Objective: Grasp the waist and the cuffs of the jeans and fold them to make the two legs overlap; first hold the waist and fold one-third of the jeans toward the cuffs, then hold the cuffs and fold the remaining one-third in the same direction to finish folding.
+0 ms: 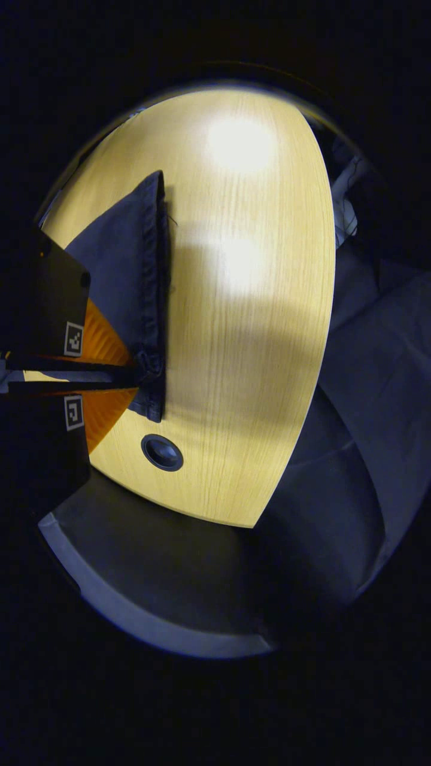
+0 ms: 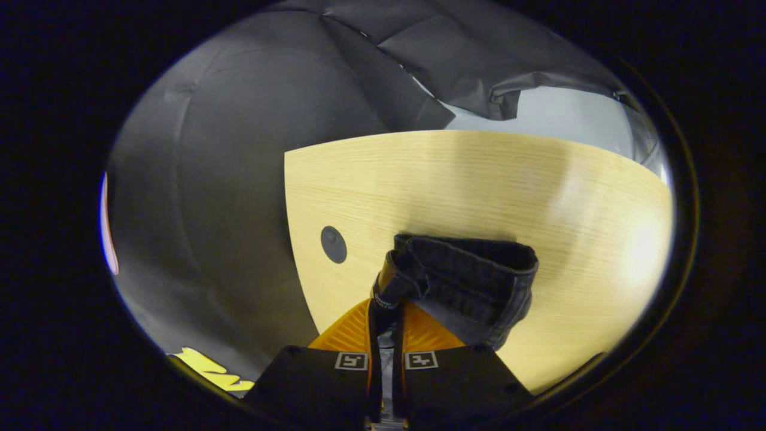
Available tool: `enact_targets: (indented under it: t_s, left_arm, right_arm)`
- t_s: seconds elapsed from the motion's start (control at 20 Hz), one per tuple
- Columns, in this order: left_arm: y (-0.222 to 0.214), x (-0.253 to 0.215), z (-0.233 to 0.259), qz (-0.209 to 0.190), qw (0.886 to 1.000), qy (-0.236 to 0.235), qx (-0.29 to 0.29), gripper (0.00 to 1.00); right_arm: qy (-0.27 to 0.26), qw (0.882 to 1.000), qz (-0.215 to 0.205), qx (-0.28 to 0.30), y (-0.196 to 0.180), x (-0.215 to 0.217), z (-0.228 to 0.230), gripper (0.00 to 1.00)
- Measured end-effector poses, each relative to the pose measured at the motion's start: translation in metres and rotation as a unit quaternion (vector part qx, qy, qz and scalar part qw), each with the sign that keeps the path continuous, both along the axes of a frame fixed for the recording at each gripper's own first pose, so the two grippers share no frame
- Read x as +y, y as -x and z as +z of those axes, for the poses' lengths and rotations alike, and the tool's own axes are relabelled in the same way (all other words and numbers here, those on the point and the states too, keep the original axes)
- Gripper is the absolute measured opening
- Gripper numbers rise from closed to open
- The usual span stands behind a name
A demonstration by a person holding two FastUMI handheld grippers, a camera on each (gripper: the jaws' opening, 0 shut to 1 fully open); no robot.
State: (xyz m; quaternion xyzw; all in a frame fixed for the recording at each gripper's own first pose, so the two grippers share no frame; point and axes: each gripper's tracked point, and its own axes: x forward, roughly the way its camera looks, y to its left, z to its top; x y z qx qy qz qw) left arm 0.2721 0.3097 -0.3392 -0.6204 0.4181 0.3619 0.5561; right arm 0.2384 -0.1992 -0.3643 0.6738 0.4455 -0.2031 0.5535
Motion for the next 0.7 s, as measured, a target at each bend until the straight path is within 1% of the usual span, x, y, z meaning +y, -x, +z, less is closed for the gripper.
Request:
enact_targets:
  t_s: [0.05, 0.1, 0.15, 0.2, 0.25, 0.3, 0.35, 0.4, 0.45, 0.5, 0.55, 0.6, 0.65, 0.7]
  left_arm:
    - [-0.011, -0.002, 0.004, -0.018, 1.0, -0.003, -0.015, 0.08]
    - [-0.012, -0.004, 0.005, -0.038, 0.999, -0.004, -0.011, 0.07]
    - [-0.007, -0.011, 0.0, -0.05, 0.999, 0.001, -0.006, 0.16]
    - [-0.002, -0.019, -0.002, -0.052, 0.999, 0.011, -0.003, 0.24]
    - [-0.002, -0.024, -0.003, -0.05, 0.999, 0.022, -0.005, 0.34]
    - [-0.005, -0.027, -0.005, -0.045, 0.999, 0.026, -0.013, 0.37]
    - [-0.007, -0.025, 0.0, -0.043, 0.999, 0.027, -0.02, 0.51]
    - [-0.006, -0.026, 0.006, -0.046, 0.998, 0.026, -0.021, 0.56]
    - [-0.001, -0.028, 0.013, -0.051, 0.998, 0.023, -0.014, 0.7]
    - [0.005, -0.031, 0.017, -0.065, 0.998, 0.015, -0.004, 0.85]
    - [0.008, -0.034, 0.027, -0.085, 0.996, 0.003, -0.005, 1.0]
    - [0.012, -0.039, 0.041, -0.109, 0.994, -0.013, -0.013, 0.99]
    - [0.017, -0.045, 0.057, -0.137, 0.99, -0.034, -0.024, 0.99]
    - [0.023, -0.051, 0.075, -0.169, 0.983, -0.058, -0.039, 0.99]
  right_arm:
    - [0.005, 1.0, 0.004, -0.007, -0.002, 0.001, -0.004, 0.07]
    - [0.013, 1.0, 0.009, -0.011, -0.005, 0.002, -0.008, 0.09]
    - [0.02, 1.0, 0.012, -0.015, -0.008, 0.003, -0.008, 0.12]
    - [0.025, 0.999, 0.015, -0.019, -0.01, 0.004, -0.008, 0.14]
    - [0.031, 0.999, 0.015, -0.023, -0.011, 0.003, -0.006, 0.19]
    - [0.036, 0.999, 0.017, -0.026, -0.01, 0.003, -0.006, 0.23]
    - [0.039, 0.998, 0.02, -0.034, -0.012, 0.004, -0.003, 0.27]
    - [0.049, 0.997, 0.025, -0.046, -0.011, 0.006, 0.005, 0.27]
    - [0.067, 0.996, 0.036, -0.054, -0.01, 0.002, 0.013, 0.48]
    - [0.098, 0.992, 0.055, -0.057, -0.006, 0.0, 0.019, 0.51]
    - [0.137, 0.986, 0.079, -0.059, -0.003, -0.003, 0.024, 0.66]
    - [0.172, 0.977, 0.105, -0.065, 0.004, -0.006, 0.032, 0.75]
    - [0.206, 0.966, 0.135, -0.073, 0.012, -0.007, 0.041, 0.85]
    - [0.244, 0.952, 0.162, -0.087, 0.02, -0.009, 0.054, 0.86]
